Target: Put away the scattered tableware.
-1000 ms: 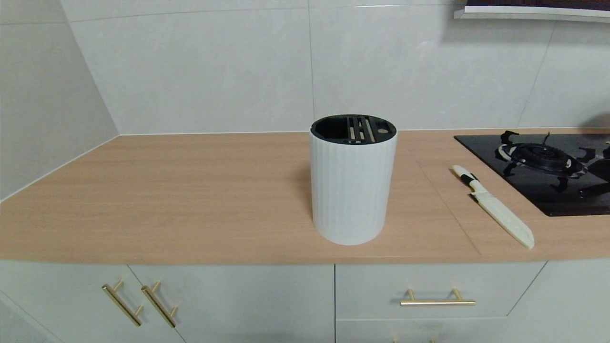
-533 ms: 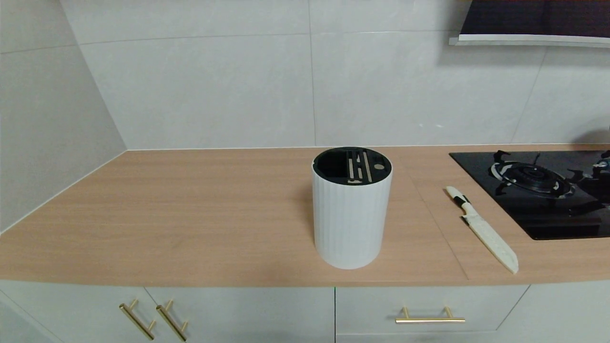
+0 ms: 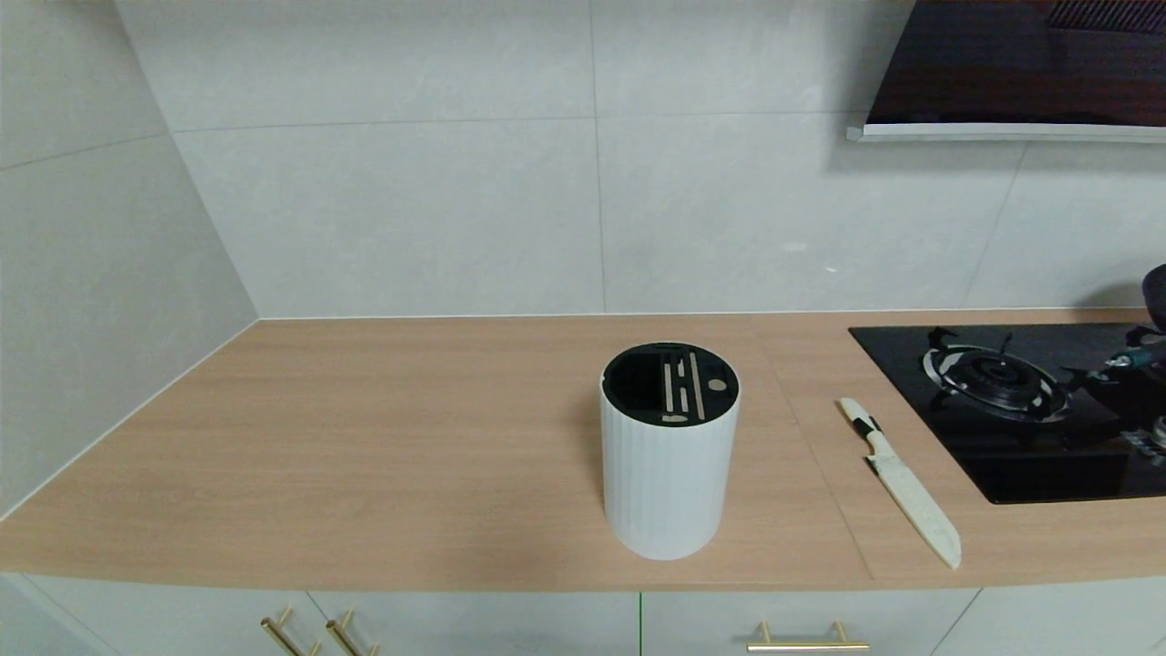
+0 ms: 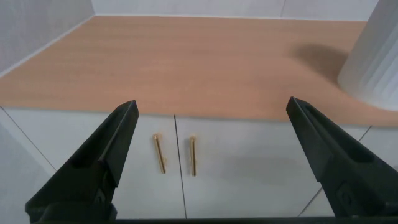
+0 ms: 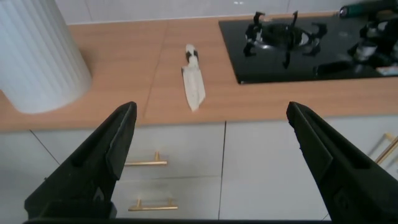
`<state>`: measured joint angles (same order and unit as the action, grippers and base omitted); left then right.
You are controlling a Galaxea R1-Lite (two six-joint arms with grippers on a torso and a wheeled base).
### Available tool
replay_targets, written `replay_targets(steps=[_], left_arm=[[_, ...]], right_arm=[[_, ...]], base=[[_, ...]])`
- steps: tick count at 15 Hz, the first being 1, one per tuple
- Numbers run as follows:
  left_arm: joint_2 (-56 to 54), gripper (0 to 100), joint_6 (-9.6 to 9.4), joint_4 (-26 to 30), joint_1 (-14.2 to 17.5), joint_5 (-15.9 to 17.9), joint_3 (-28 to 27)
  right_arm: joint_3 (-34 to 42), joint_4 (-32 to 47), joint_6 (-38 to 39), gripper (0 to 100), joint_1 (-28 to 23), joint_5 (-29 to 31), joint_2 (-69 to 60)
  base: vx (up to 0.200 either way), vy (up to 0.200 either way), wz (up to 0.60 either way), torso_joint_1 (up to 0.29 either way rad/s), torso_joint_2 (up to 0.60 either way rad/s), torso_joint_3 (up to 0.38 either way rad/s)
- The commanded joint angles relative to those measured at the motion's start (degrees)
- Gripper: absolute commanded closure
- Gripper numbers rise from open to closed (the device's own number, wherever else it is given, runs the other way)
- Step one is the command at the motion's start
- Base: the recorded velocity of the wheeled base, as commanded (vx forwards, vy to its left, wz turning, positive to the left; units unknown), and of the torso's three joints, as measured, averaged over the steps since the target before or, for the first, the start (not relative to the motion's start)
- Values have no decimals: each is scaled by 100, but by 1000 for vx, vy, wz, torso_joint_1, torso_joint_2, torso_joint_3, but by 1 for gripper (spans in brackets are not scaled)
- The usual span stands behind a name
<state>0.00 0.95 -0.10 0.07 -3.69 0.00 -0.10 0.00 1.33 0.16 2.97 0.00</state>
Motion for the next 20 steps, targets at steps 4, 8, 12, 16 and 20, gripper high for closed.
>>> replay_targets(steps=[4, 8, 12, 16, 20], left_arm=[[0, 0, 2, 1, 1, 0, 0], [0, 0, 2, 1, 1, 0, 0], [0, 0, 2, 1, 1, -9, 0], [0, 0, 2, 1, 1, 0, 0], [0, 0, 2, 1, 1, -9, 0]], right_arm=[[1, 0, 8, 0, 2, 1, 9], [1, 0, -1, 0, 2, 1, 9], [1, 0, -1, 0, 2, 1, 9], [1, 0, -1, 0, -7, 1, 9], [1, 9, -19, 0, -7, -16, 9]], base=[[0, 0, 0, 217, -471, -260], [0, 0, 0, 175, -373, -204], [0, 0, 0, 48, -98, -54], [0, 0, -450, 2, 1, 1], [0, 0, 0, 0, 0, 0]])
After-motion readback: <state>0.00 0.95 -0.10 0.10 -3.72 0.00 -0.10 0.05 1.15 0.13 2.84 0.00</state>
